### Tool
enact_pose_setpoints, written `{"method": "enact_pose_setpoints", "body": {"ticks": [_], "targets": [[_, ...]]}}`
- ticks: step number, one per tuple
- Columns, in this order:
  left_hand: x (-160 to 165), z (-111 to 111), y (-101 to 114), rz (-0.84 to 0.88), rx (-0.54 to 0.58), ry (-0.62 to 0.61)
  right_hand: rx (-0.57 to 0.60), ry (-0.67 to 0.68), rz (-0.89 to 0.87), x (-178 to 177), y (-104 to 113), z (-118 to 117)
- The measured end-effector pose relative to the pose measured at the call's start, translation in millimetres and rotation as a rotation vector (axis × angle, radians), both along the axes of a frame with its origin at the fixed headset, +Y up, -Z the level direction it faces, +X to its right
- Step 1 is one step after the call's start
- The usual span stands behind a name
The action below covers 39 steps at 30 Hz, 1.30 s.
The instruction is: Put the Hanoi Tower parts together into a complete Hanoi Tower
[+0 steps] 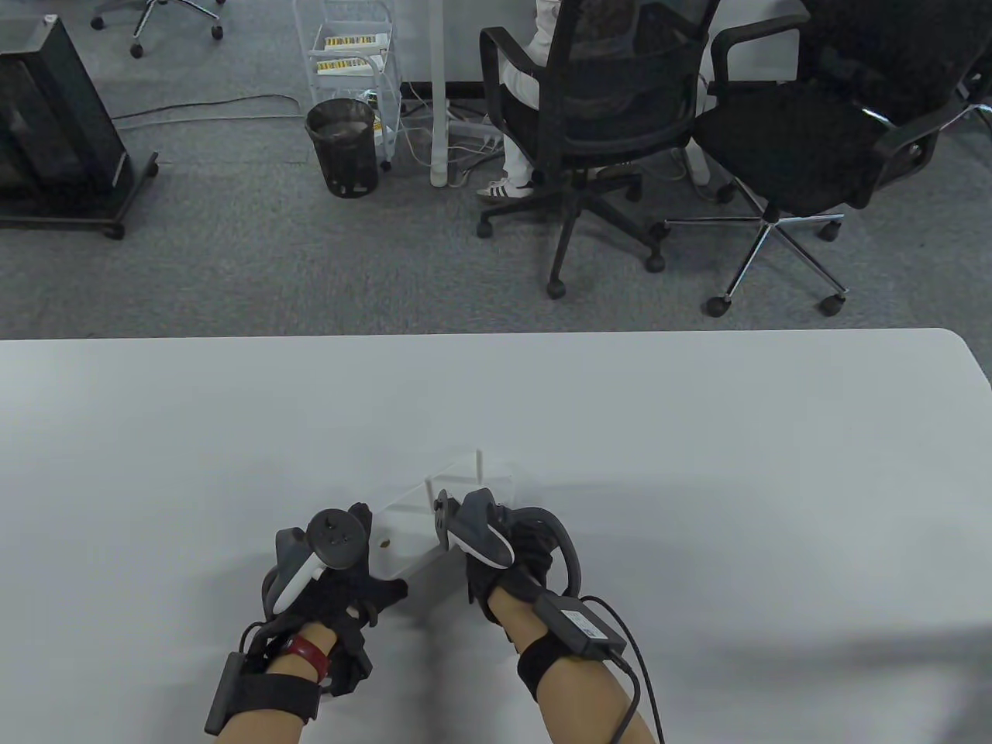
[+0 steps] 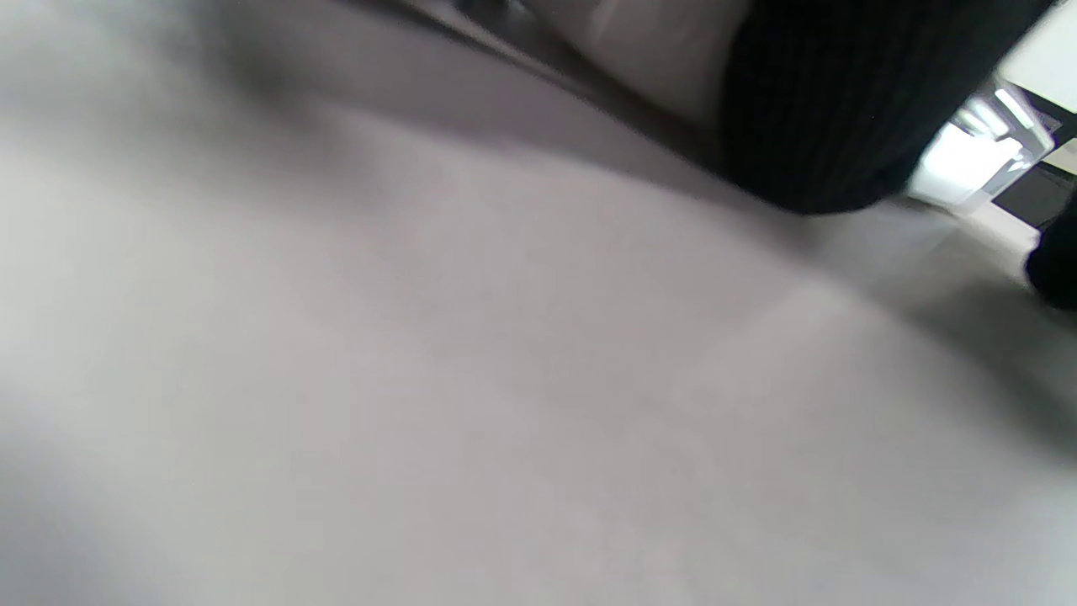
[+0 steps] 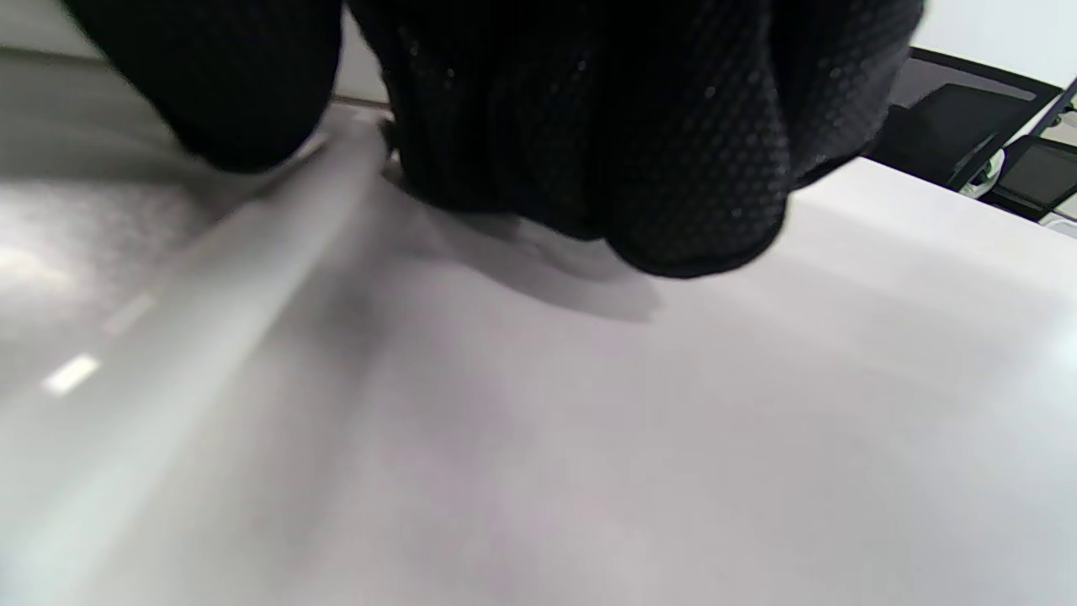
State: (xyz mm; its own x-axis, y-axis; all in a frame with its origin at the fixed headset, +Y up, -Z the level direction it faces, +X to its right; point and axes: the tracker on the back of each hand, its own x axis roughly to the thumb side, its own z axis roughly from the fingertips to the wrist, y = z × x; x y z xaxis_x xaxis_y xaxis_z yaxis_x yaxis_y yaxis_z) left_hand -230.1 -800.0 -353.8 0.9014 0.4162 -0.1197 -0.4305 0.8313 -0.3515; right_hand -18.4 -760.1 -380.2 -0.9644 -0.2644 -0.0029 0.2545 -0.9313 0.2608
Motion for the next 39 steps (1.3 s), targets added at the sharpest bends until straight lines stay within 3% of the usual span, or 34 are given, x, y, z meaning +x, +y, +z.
{"method": "enact_pose_setpoints", "body": {"ticks": [16,24,39], "targets": [[1,0,-1,-0.005,-0.005,0.002,-0.03,-0.068,0.027,-6,10,1],[1,-1,-1,-0.005,-0.005,0.003,-0.082,-0.081,-0.191,21,32,9],[1,0,-1,-0.005,-0.007,0.003,0.113,0.227,-0.452,-13,100,40]]}}
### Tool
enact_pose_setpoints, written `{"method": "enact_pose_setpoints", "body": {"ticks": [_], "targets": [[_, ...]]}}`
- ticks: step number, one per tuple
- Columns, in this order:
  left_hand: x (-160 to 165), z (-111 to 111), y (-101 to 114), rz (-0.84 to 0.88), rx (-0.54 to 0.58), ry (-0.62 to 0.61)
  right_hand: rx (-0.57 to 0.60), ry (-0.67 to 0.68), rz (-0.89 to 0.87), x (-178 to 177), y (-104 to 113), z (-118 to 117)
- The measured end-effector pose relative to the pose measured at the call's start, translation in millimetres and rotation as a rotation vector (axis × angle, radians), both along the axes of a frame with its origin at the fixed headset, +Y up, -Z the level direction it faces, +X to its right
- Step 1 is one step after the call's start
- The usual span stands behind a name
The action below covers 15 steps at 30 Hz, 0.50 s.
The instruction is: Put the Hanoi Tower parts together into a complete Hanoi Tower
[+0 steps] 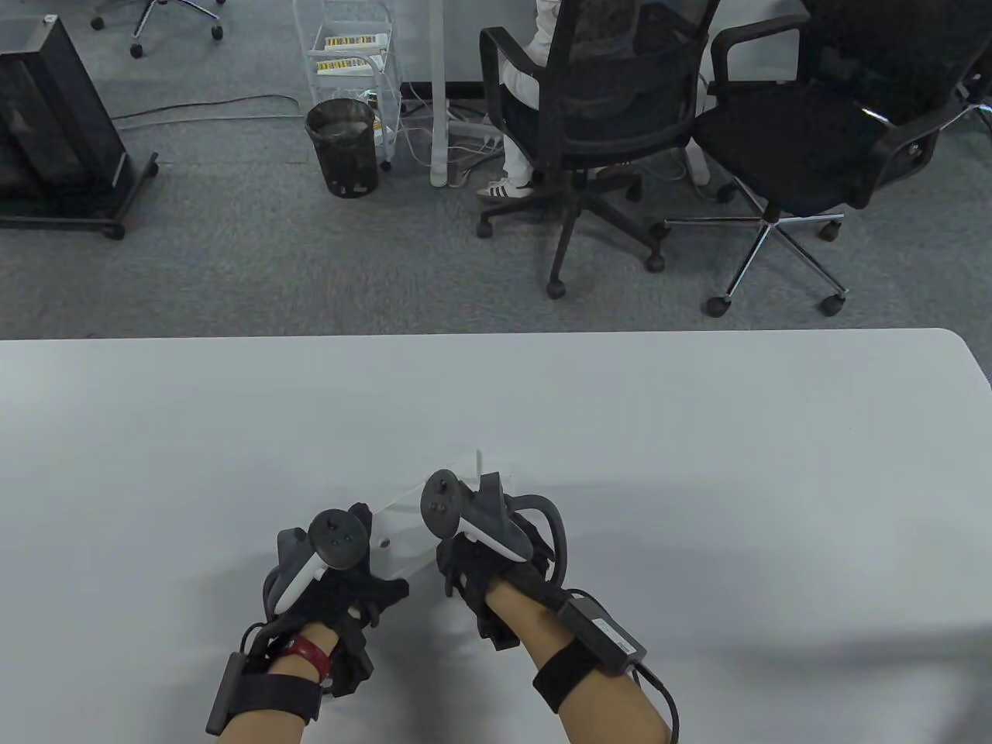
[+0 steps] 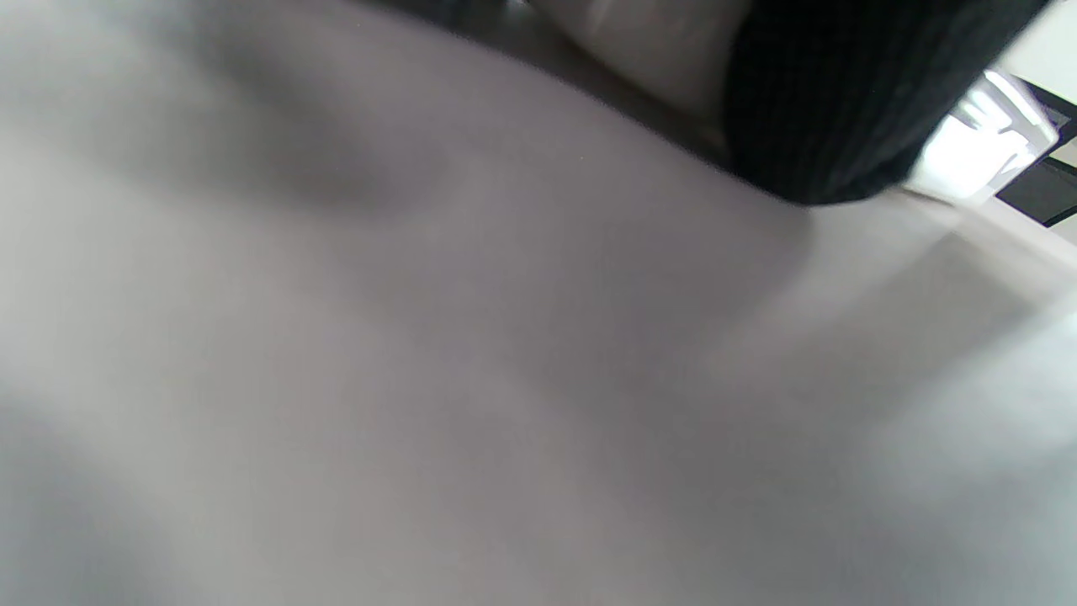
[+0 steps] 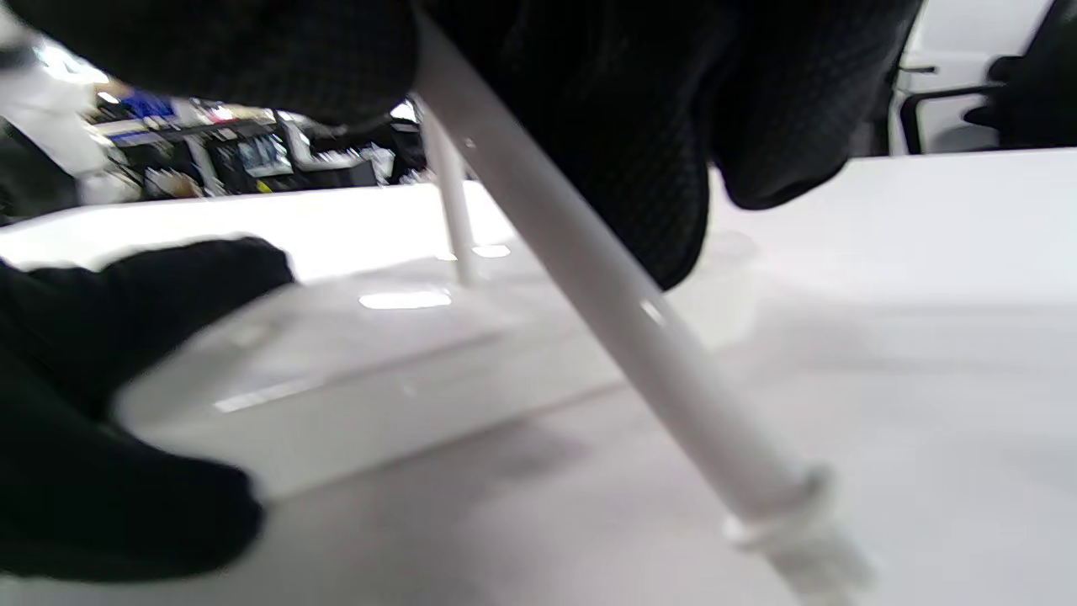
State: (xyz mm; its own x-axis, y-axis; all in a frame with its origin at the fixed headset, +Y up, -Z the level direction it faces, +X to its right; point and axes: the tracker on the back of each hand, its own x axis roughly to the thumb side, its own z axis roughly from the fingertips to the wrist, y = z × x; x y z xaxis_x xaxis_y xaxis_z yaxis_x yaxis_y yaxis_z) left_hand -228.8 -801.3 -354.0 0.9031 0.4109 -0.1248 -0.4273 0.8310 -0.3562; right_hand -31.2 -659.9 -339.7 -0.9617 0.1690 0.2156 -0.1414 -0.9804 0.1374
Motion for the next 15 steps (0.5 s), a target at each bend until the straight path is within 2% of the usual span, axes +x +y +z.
{"method": "enact_pose_setpoints", "body": {"ticks": [8,15], "targets": [[0,0,0,0.0,0.0,0.0,0.171,0.202,-0.144,-19,21,17],[-1,-1,-1,0.002,-0.001,0.0,0.274,0.271,-0.22,-27,28,20]]}}
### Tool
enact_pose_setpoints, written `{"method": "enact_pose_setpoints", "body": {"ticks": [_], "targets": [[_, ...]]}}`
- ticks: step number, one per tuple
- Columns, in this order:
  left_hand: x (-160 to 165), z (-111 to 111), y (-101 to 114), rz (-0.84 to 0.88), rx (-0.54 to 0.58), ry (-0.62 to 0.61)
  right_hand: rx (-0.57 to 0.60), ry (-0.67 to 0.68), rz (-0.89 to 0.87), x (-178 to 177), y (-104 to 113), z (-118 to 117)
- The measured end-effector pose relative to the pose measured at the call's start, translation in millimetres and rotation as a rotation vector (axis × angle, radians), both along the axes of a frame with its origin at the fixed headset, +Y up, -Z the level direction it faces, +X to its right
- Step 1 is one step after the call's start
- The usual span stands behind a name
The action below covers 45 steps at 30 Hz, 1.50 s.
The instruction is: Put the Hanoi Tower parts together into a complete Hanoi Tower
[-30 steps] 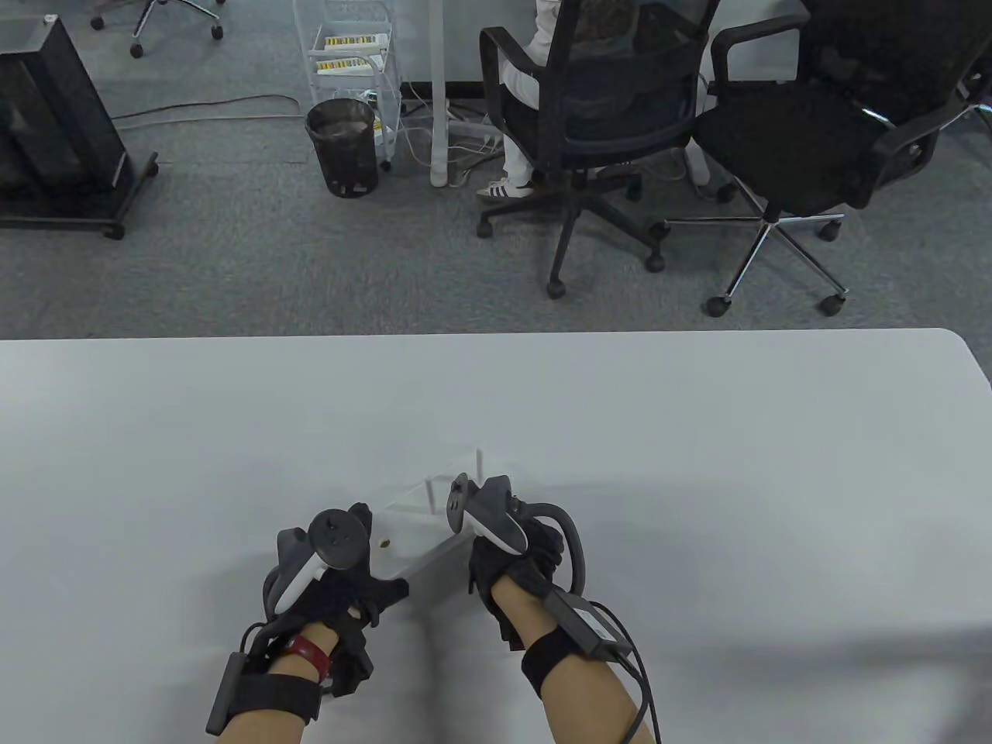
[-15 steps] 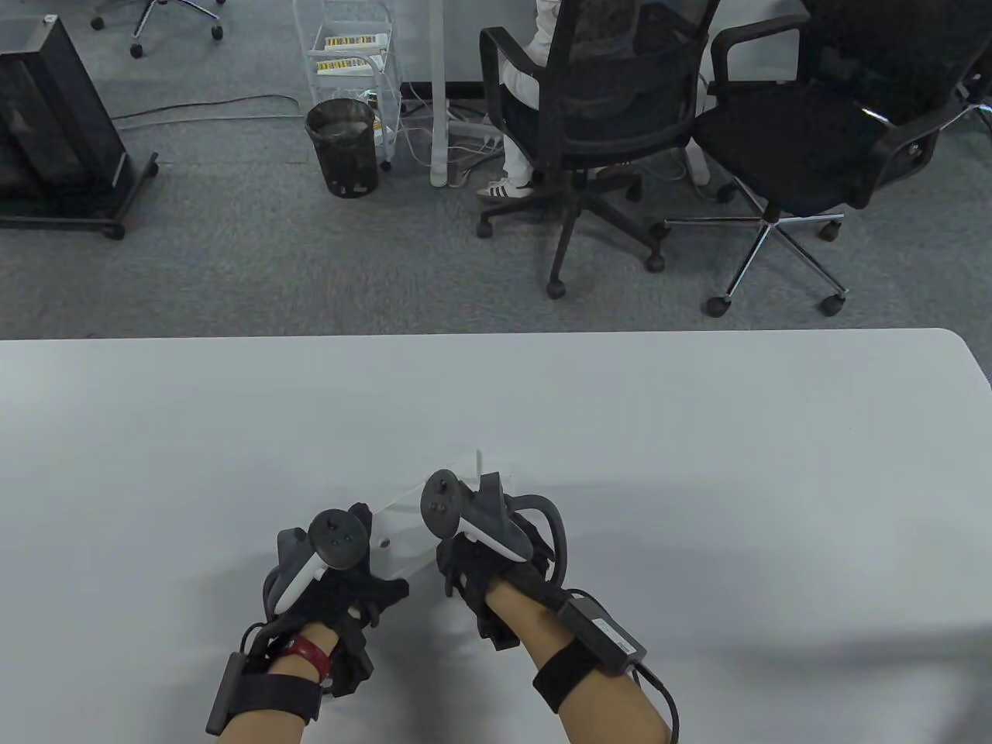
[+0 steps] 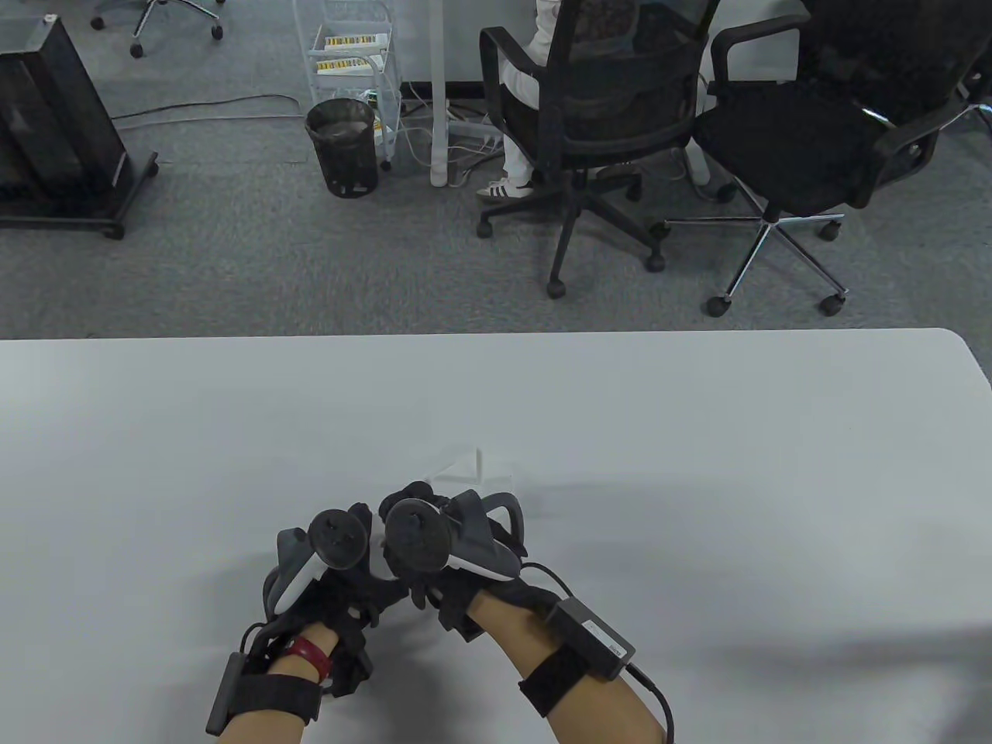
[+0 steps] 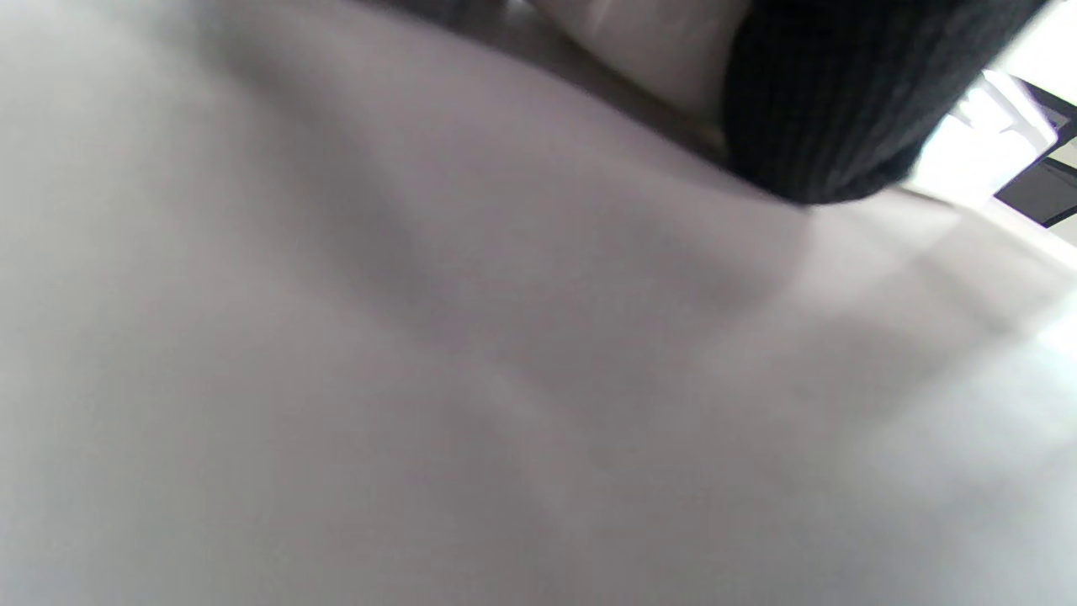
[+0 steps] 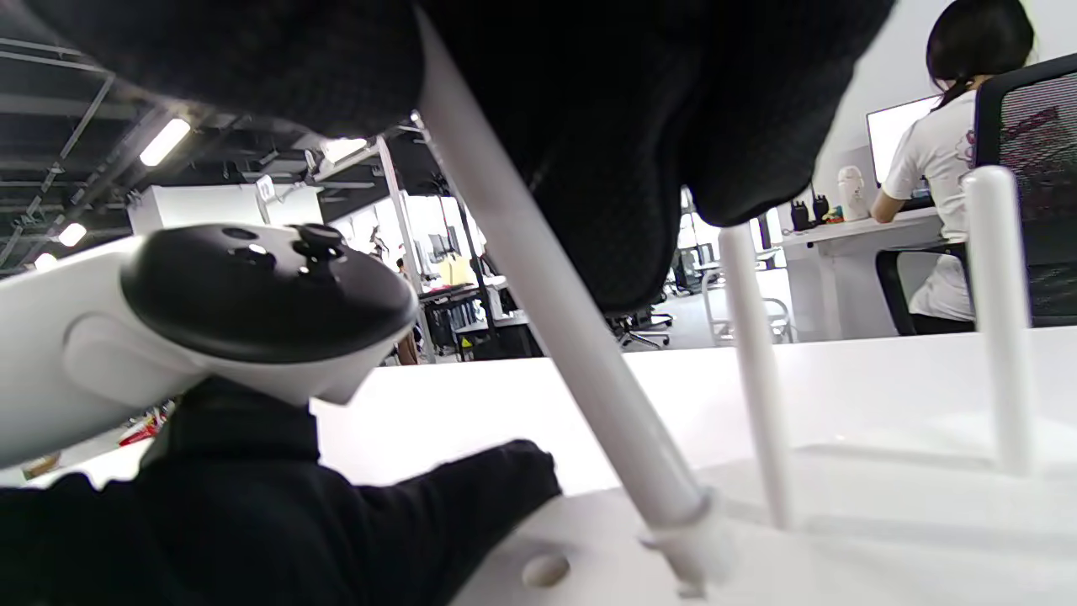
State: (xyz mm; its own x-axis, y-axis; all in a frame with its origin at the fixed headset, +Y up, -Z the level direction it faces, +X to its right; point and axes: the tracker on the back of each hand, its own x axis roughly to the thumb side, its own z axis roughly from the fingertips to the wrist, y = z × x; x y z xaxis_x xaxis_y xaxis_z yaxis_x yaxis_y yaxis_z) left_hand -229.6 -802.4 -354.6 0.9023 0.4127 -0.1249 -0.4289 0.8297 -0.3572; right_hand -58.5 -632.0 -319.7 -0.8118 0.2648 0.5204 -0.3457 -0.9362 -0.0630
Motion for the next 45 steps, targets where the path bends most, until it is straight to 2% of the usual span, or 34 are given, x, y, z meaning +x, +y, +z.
{"method": "enact_pose_setpoints", "body": {"ticks": [14,19,24,36,39,45], "targets": [[-1,0,-2,0.004,-0.005,-0.001,-0.003,0.019,-0.115,-11,-18,-18],[-1,0,-2,0.006,-0.006,-0.001,-0.09,0.007,-0.205,-12,-32,-27],[-1,-1,-2,0.007,-0.006,-0.001,-0.116,-0.01,-0.232,-14,-41,-32],[-1,-1,-3,0.008,-0.008,0.0,-0.152,-0.023,-0.207,-15,-51,-40],[-1,-1,-3,0.007,-0.008,0.0,-0.109,-0.029,-0.165,-18,-49,-39],[-2,-1,-3,0.007,-0.008,0.0,-0.001,-0.016,0.041,-32,-39,-32]]}}
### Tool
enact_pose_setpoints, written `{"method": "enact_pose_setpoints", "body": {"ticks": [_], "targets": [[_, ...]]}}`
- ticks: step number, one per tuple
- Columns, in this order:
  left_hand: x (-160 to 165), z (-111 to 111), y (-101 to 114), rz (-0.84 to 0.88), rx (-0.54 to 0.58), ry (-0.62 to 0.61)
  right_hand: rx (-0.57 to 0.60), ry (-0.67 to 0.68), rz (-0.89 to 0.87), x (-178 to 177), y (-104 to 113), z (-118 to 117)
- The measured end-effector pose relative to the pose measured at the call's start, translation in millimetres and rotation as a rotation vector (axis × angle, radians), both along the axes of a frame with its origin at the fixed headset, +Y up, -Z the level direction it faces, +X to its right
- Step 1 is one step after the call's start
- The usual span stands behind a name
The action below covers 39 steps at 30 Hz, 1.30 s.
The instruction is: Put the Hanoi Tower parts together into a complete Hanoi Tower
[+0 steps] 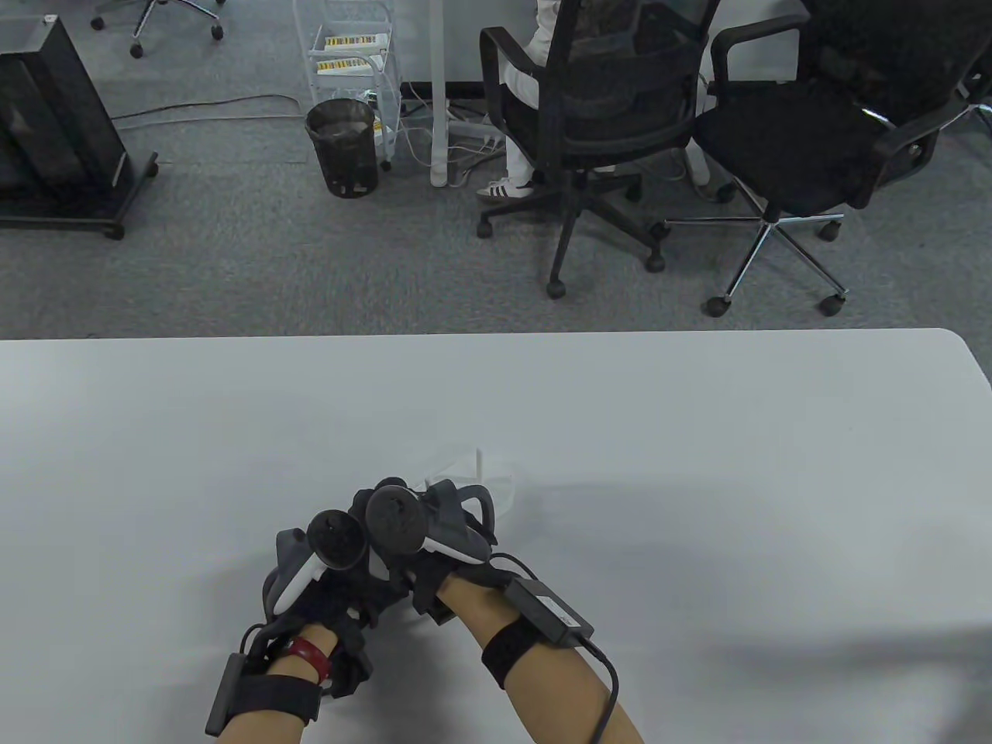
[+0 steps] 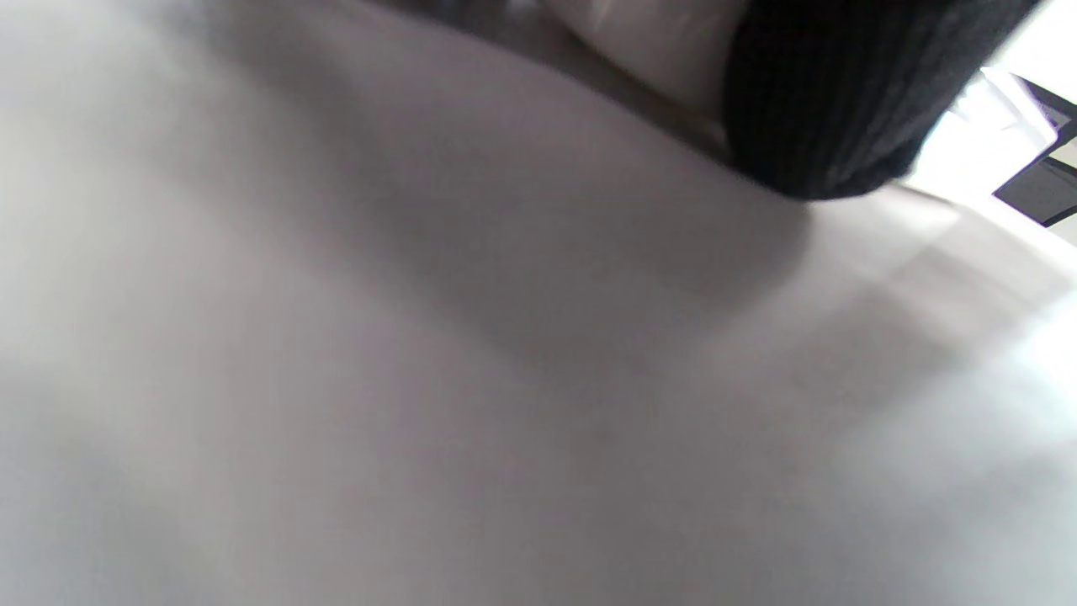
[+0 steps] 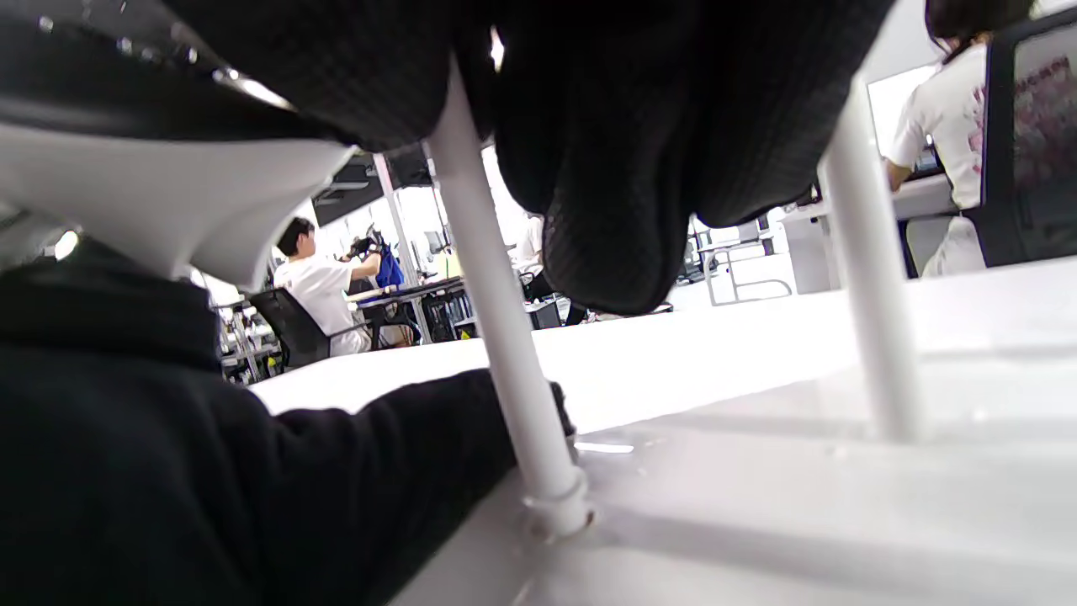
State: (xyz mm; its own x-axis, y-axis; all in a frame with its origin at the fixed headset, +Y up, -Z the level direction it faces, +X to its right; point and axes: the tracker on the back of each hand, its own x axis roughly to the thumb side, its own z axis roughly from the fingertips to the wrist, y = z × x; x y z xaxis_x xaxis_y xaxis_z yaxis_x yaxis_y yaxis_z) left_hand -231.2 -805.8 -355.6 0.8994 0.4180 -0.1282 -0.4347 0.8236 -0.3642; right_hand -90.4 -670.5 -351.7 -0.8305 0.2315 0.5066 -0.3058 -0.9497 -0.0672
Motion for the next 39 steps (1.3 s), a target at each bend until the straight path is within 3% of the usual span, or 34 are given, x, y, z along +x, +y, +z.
{"method": "enact_pose_setpoints", "body": {"ticks": [5,7,15,20,30,39], "targets": [[-1,0,-1,0.004,-0.006,0.003,0.097,-0.027,0.205,-8,-1,3],[-1,-1,-1,0.0,-0.003,0.005,0.156,-0.019,0.196,-9,-2,6],[-3,-2,-3,0.01,-0.002,0.007,0.061,-0.029,0.177,-1,-5,5],[-2,-1,-3,0.011,-0.002,0.007,0.068,-0.036,0.19,17,-1,12],[-6,3,4,0.037,0.019,-0.007,0.078,-0.177,0.281,111,28,45],[-11,20,47,-0.108,0.103,-0.042,0.008,-0.335,0.339,198,31,79]]}}
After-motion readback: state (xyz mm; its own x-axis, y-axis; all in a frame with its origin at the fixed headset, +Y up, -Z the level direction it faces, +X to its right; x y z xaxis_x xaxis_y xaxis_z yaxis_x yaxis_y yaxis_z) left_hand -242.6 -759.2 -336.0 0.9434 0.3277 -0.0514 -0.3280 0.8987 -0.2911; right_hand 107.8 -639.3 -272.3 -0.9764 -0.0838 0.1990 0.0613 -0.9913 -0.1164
